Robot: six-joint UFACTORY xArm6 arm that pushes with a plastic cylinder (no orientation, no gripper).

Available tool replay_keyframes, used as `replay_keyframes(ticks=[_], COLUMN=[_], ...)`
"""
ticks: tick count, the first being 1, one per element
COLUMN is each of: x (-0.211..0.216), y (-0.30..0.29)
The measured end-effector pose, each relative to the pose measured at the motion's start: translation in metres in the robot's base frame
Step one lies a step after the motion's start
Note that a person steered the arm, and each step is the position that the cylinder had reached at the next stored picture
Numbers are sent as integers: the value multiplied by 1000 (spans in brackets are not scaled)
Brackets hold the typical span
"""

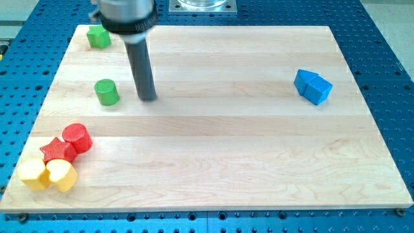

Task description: Put both the green blocks at the top left corner of the board

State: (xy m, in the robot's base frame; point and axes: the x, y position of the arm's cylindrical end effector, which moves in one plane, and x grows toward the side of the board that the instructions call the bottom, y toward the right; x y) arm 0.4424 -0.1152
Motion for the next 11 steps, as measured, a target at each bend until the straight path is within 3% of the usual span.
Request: replay_keyframes(ticks=[1,2,3,4,5,6,7,9,10,11], x=[23,4,12,-64,-54,32,6,-135,-83,-108], y=[-83,-80,-39,-42,-34,-2,-78,-83,-74,-35])
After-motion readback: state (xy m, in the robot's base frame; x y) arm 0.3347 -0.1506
